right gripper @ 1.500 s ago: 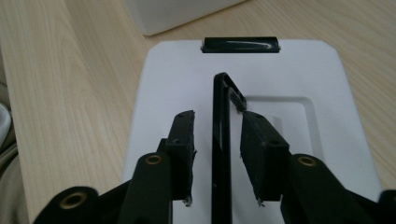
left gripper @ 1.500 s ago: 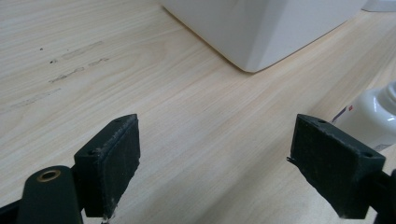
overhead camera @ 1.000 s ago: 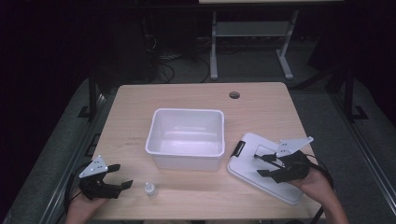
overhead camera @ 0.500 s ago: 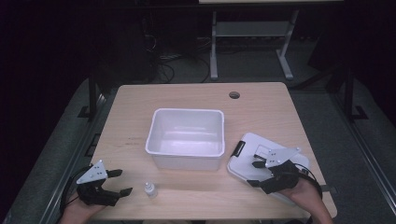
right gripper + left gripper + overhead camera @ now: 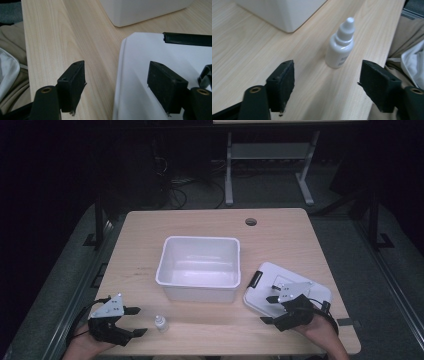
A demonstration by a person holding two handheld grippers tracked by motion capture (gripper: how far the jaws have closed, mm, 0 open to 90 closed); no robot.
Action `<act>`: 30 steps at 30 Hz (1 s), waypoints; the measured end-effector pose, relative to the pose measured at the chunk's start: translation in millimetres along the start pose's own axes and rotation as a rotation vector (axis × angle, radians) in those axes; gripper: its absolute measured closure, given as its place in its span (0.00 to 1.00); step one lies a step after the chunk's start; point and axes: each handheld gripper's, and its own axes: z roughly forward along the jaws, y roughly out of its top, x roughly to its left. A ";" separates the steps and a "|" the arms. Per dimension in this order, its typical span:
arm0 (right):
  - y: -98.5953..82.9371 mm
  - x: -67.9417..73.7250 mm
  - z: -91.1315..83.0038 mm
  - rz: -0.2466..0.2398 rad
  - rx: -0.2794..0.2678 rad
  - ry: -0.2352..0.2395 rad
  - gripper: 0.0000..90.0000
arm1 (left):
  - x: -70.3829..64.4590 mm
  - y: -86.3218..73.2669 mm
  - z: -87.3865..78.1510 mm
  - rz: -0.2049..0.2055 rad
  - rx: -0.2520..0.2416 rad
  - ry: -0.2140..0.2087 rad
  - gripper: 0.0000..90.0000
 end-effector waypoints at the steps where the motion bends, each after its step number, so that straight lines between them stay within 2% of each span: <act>1: 0.0 0.0 0.0 0.000 0.000 0.000 0.33 | 0.0 0.0 0.0 0.000 0.000 0.000 0.33; 5: -0.7 0.9 3.4 -0.002 0.007 0.008 0.33 | -2.0 8.5 6.3 0.017 0.031 -0.055 0.34; 9: -0.6 1.4 3.1 -0.003 0.007 0.007 0.33 | -3.1 13.3 10.1 0.034 0.048 -0.064 0.36; 16: -2.7 1.2 0.5 -0.006 0.004 -0.008 0.32 | -6.6 28.8 19.9 0.076 0.112 -0.089 0.38; 25: -5.7 2.1 -2.9 -0.002 -0.008 -0.009 0.31 | -8.7 41.5 29.5 0.106 0.150 -0.091 0.44; 30: -7.8 2.6 -6.5 0.000 -0.018 -0.016 0.31 | -6.4 47.3 35.4 0.105 0.166 -0.083 0.48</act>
